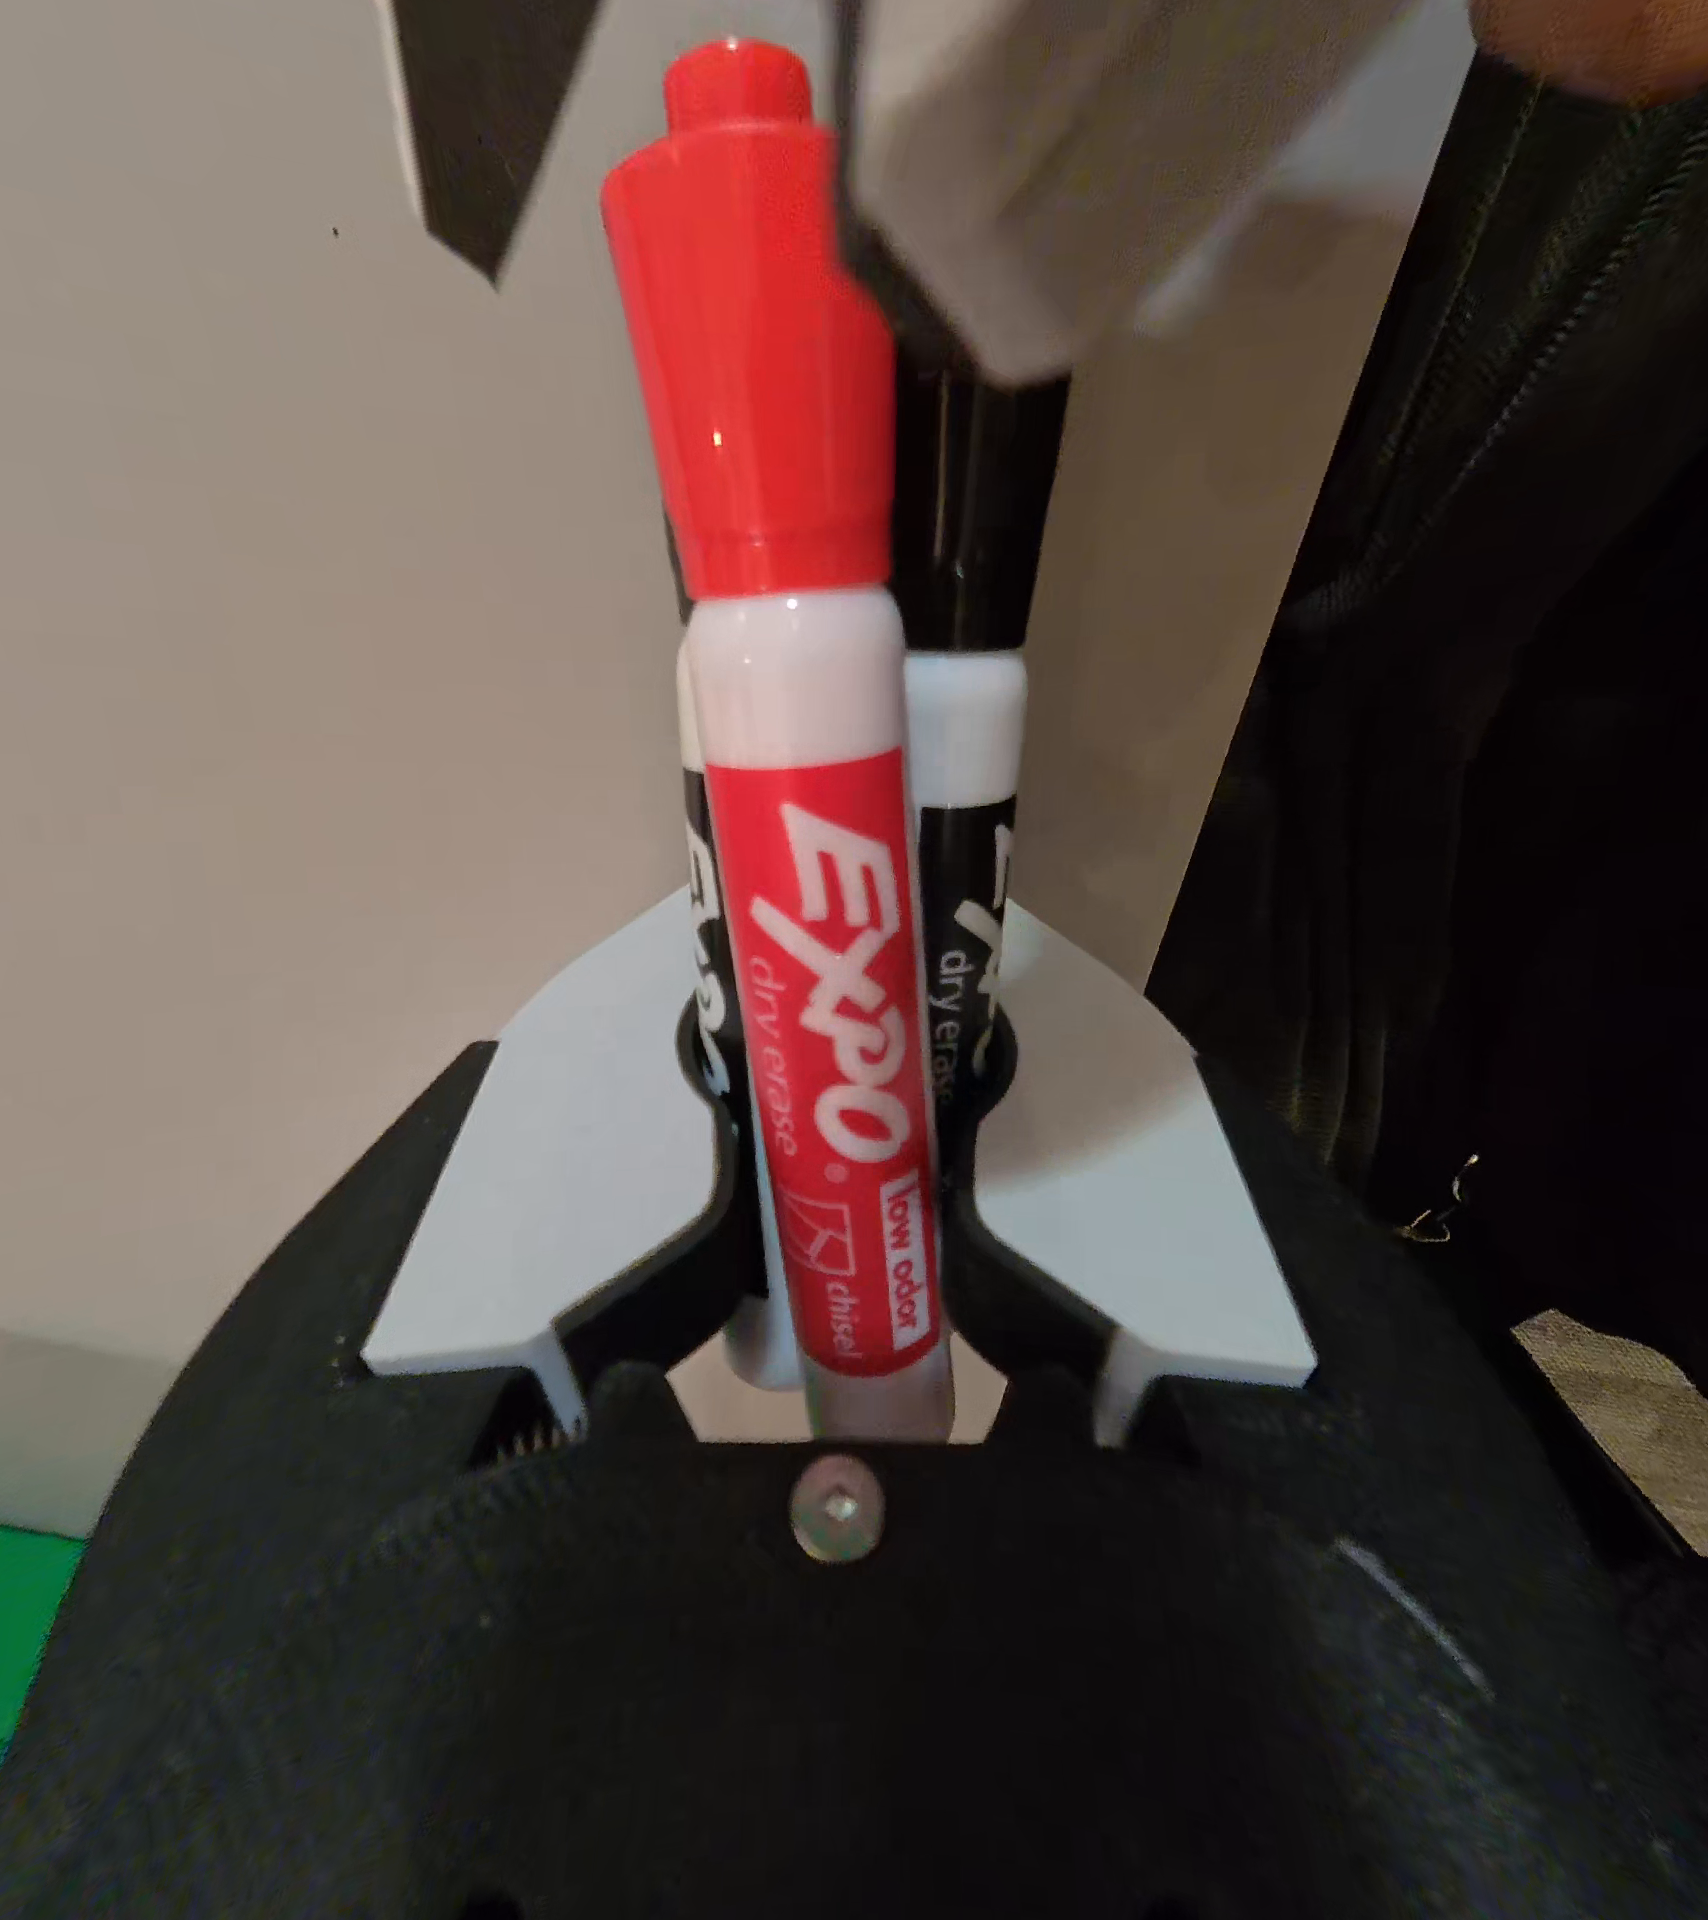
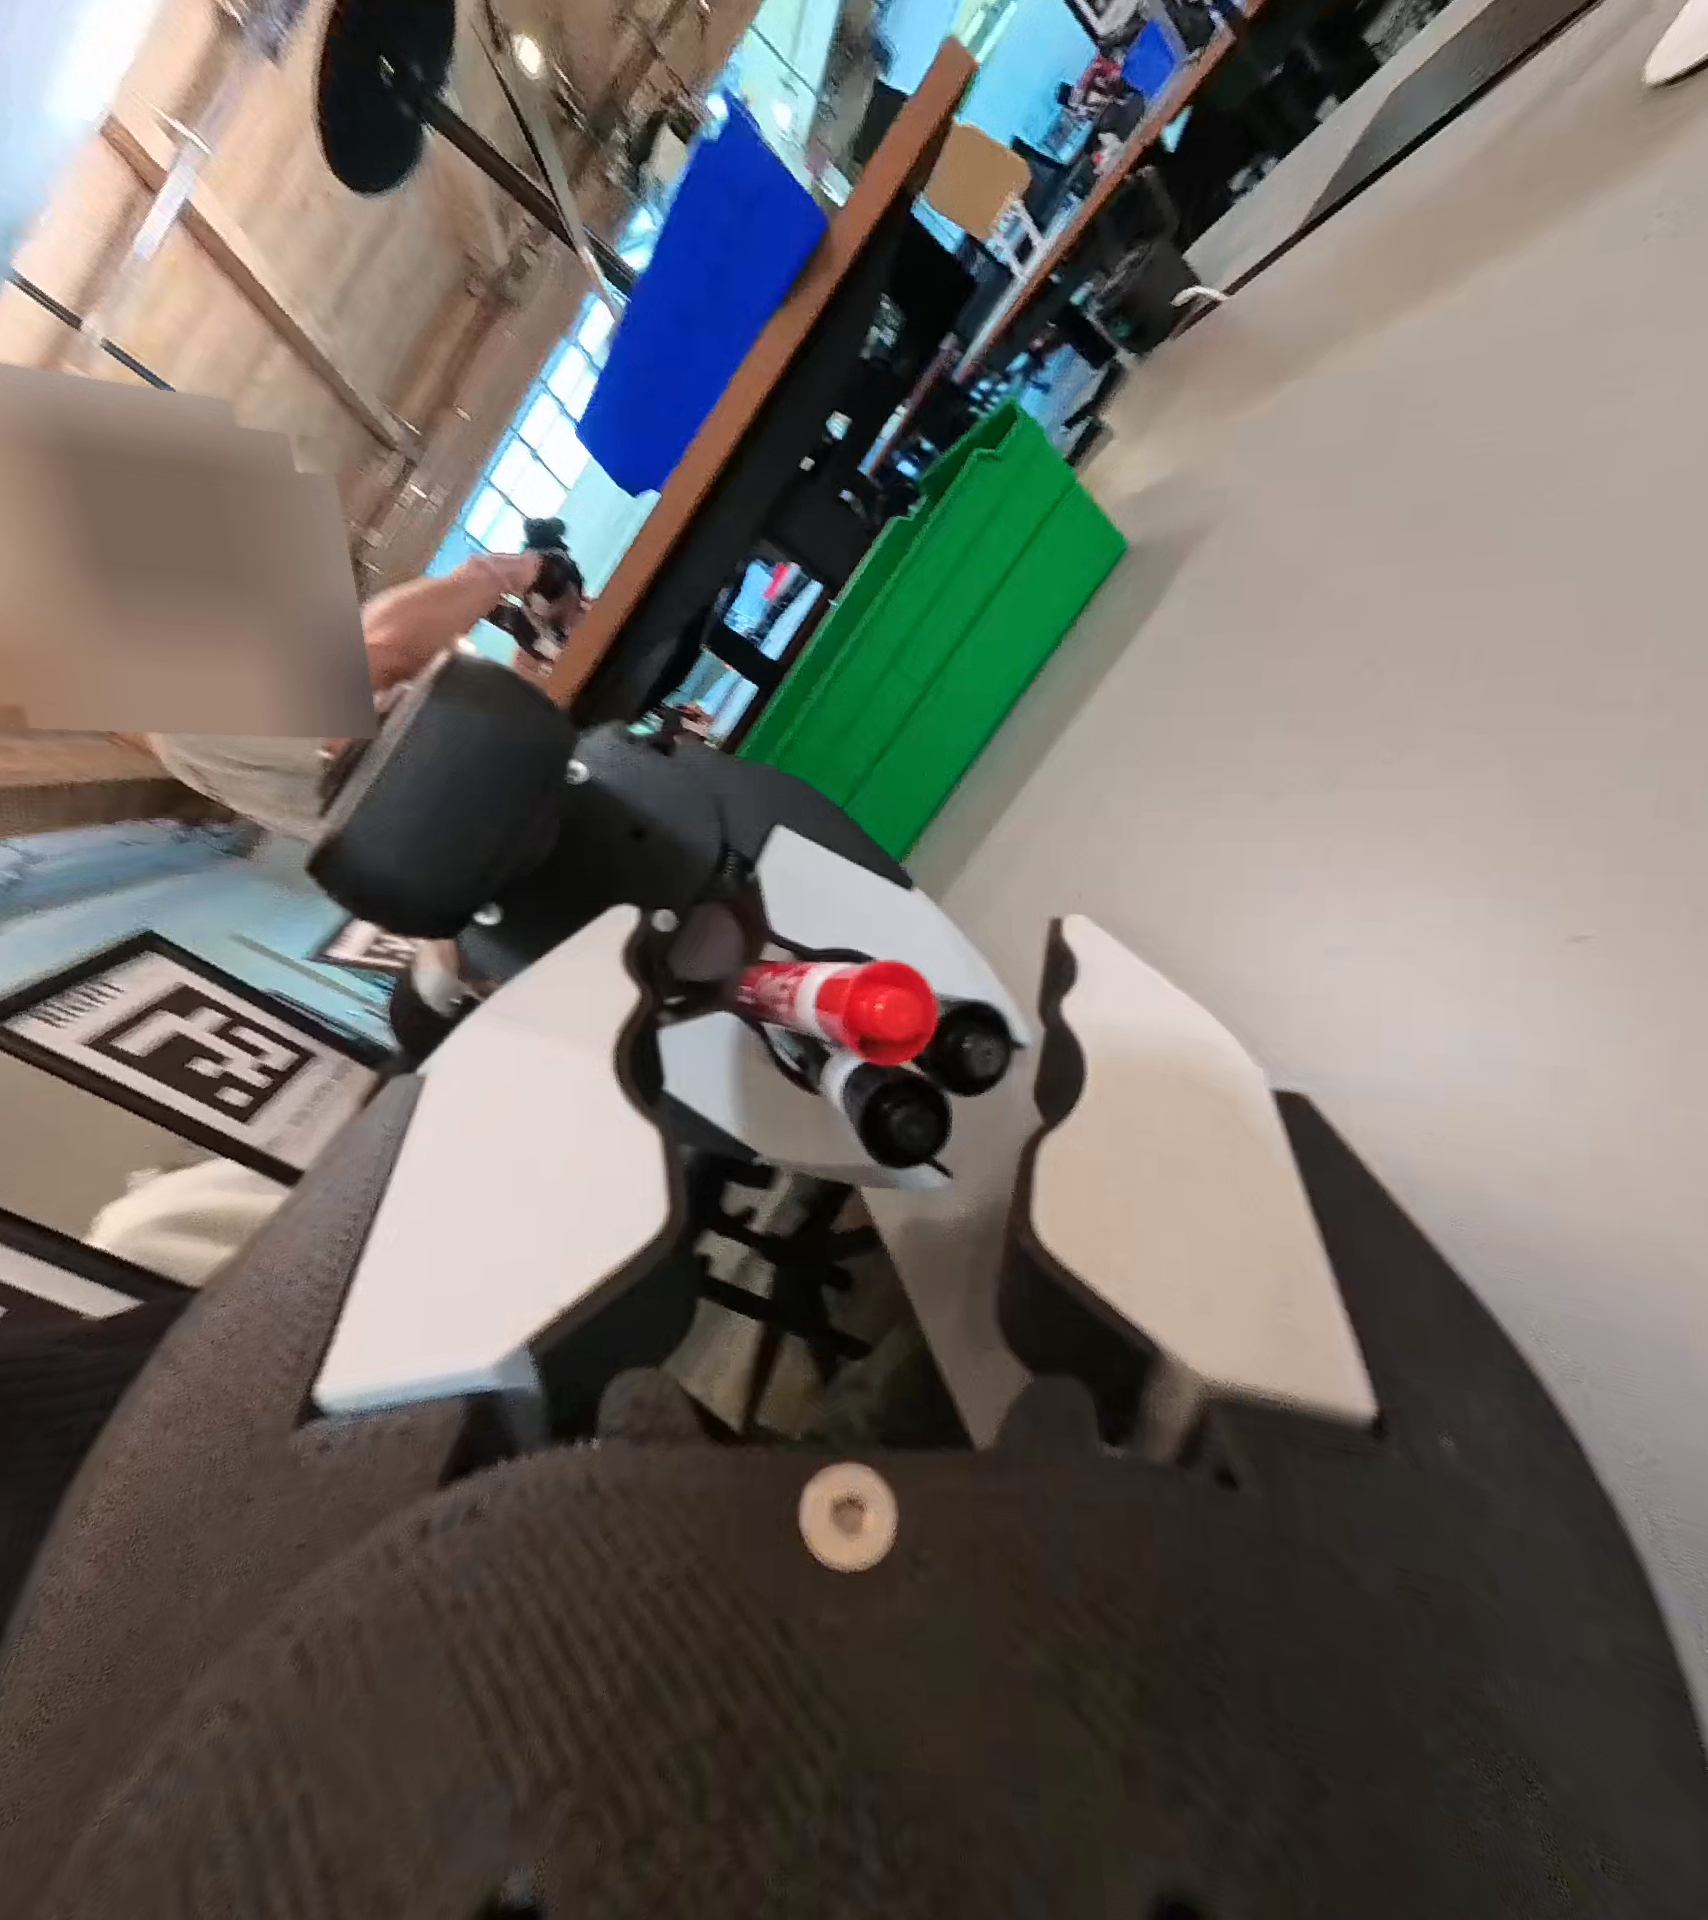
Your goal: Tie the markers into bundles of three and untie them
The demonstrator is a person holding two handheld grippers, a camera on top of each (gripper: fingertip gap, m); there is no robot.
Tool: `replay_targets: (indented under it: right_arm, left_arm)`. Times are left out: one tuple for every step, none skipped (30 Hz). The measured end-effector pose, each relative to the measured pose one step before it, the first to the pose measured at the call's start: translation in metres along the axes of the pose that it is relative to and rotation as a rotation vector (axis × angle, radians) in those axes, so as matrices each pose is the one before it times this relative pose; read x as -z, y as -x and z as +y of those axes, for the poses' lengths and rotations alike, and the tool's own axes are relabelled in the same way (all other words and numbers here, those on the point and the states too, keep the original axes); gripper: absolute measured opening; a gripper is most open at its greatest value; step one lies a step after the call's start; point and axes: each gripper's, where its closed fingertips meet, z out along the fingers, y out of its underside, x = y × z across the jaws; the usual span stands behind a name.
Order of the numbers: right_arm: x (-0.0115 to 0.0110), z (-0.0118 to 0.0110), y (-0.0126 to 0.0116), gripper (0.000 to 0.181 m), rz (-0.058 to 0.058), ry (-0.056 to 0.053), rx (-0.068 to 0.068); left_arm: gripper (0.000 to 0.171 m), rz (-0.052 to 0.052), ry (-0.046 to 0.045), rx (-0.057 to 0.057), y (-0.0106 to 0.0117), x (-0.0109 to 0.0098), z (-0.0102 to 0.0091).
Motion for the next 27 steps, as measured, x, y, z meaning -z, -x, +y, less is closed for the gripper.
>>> replay_targets:
  right_arm:
    - [-0.00121,0.00134,0.00216,0.066,-0.0173,-0.014,-0.0338]
    - [-0.00103,0.00194,0.00015,0.061,-0.0083,-0.0122,-0.0297]
    - [-0.00095,0.00254,-0.00109,0.057,-0.0015,-0.0071,-0.0215]
    - [-0.00072,0.00262,-0.00289,0.054,0.0124,-0.002,-0.0109]
    - [-0.00032,0.00159,-0.00377,0.053,0.0209,-0.0043,-0.0018]
    - [-0.00009,0.00088,-0.00243,0.051,0.0147,-0.0037,0.0007]
    - [0.00006,0.00038,-0.00165,0.048,0.0097,-0.0003,-0.0008]
    - [0.00019,0.00037,-0.00169,0.045,0.0087,0.006,-0.0006]
    - [0.00042,-0.00001,-0.00133,0.042,0.0056,0.0057,-0.0009]
    - [0.00061,-0.00099,-0.00101,0.042,0.0031,-0.0015,-0.003]
    - [0.00086,-0.00136,-0.00226,0.047,0.0138,-0.0031,-0.0027]
    - [0.00092,-0.00174,-0.0024,0.051,0.0152,-0.0035,0.0051]
    - [0.00139,-0.00273,-0.0015,0.053,0.0119,-0.0077,0.0173]
    - [0.0017,-0.00402,-0.00048,0.053,0.0111,-0.0129,0.0321]
    - [0.00198,-0.00523,0.00145,0.053,0.0039,-0.0155,0.0471]
    - [0.00174,-0.00526,0.00407,0.05,-0.0112,-0.0127,0.0572]
    - [0.00124,-0.00405,0.00548,0.045,-0.0216,-0.0017,0.0623]
    - [0.00033,-0.00128,0.00566,0.042,-0.0266,0.017,0.0625]
    - [-0.00045,0.00191,0.00419,0.041,-0.0203,0.0362,0.0591]
    - [-0.00071,0.00397,0.00093,0.043,-0.0023,0.0449,0.0535]
    - [-0.00072,0.00431,0.00008,0.045,0.0009,0.0401,0.0488]
    - [-0.00078,0.00374,-0.00026,0.045,0.0021,0.0304,0.041]
    - [-0.00068,0.00299,-0.00128,0.046,0.008,0.023,0.031]
    - [-0.0006,0.00228,-0.00037,0.046,0.0025,0.0175,0.0267]
    - [-0.00059,0.0021,-0.00021,0.046,0.0017,0.0164,0.0265]
    - [-0.00053,0.00235,0.00002,0.046,0.0012,0.0175,0.0265]
    - [-0.00038,0.00232,0.00159,0.046,-0.009,0.0182,0.0274]
  left_arm:
    - [0.043,0.0008,-0.00099,0.0013,0.00019,-0.00011,0.00022]
    - [0.043,0.0018,-0.00112,0.0009,-0.00004,-0.00006,0.0]
    - [0.043,0.0014,-0.00168,-0.0008,-0.00043,0.00017,-0.00034]
    - [0.044,0.002,0.00234,-0.0032,-0.00079,0.00006,0.00023]
    - [0.043,-0.0025,0.00176,-0.0024,-0.00016,-0.00002,-0.00002]
    - [0.043,-0.0011,0.00143,-0.0003,-0.00022,0.00014,-0.00017]
    - [0.043,-0.0019,0.00208,-0.0016,-0.00003,0.00013,0.00015]
    - [0.043,-0.0027,-0.00036,-0.0033,-0.00007,0.00013,-0.00035]
    - [0.043,-0.0011,-0.00281,-0.002,-0.00013,0.00016,-0.00069]
    - [0.043,0.0044,-0.0071,-0.0005,-0.00073,0.00025,-0.0013]
    - [0.043,0.004,-0.00553,-0.0014,-0.0007,0.00015,-0.00112]
    - [0.043,0.0012,-0.00091,-0.0029,-0.00065,0.0001,-0.00035]
    - [0.043,0.002,0.00334,-0.0009,-0.00053,-0.00029,0.00033]
    - [0.043,0.0062,0.00657,0.0035,-0.00078,-0.00062,0.00099]
    - [0.043,0.0073,0.00859,0.0042,-0.00075,-0.00126,0.00141]
    - [0.043,0.0052,0.00901,0.0009,-0.00045,-0.00153,0.00148]
    - [0.043,0.0001,0.00781,-0.0004,0.00027,-0.0017,0.00141]
    - [0.043,-0.0012,0.00634,-0.0006,0.00052,-0.00156,0.00085]
    - [0.043,0.0014,0.00356,-0.0019,-0.00005,-0.00128,0.00033]
    - [0.043,0.0004,-0.00031,-0.0035,-0.00025,-0.00088,-0.00031]
    - [0.043,-0.0003,-0.00216,-0.0045,-0.00053,-0.00036,-0.00092]
    - [0.043,0.0008,-0.00126,-0.0048,-0.00072,-0.00021,-0.00087]
    - [0.043,-0.002,-0.00101,-0.0059,-0.0006,-0.00001,-0.00095]
    - [0.043,-0.0018,-0.00239,-0.0078,-0.00058,0.00012,-0.001]
    - [0.043,0.0009,-0.00323,-0.0069,-0.00092,0.00007,-0.00106]
    - [0.043,0.0024,-0.00227,-0.0034,-0.0008,-0.00012,-0.00066]
    - [0.043,0.0003,-0.00146,-0.0007,-0.0001,-0.00014,-0.00038]
